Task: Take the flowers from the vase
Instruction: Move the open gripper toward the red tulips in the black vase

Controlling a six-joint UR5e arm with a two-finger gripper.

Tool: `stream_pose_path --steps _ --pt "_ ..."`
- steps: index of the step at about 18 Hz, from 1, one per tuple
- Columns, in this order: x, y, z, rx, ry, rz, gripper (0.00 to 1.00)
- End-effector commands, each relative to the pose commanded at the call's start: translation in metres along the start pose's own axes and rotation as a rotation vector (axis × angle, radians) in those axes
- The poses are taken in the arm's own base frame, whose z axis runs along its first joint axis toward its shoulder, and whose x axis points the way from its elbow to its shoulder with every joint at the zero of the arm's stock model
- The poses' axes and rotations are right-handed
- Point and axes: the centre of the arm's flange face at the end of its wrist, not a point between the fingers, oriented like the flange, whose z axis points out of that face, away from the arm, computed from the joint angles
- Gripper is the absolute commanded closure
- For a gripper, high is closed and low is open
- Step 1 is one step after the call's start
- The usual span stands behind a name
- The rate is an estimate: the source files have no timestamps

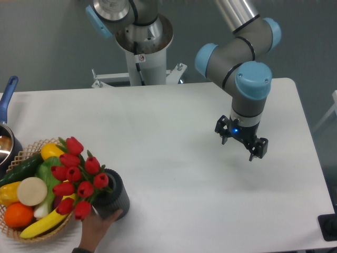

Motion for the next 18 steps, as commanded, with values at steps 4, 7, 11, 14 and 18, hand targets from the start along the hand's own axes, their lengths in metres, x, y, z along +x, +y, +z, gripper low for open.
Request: stream_pose_path --steps 4,7,11,14,18 --pt "0.002 -0.002 0.003 0.0 0.002 0.008 0.0" --pt "0.004 -0.006 0.004 0.005 -0.002 0.011 0.0" --pt "0.007 -0.021 0.0 0.162 -0.028 -0.03 0.0" --pt "0.007 -0.037 -0.009 0.23 -0.033 -0.057 0.0" --pt "0.007 -0.055 -0.021 0.363 -0.011 -0.069 0.0"
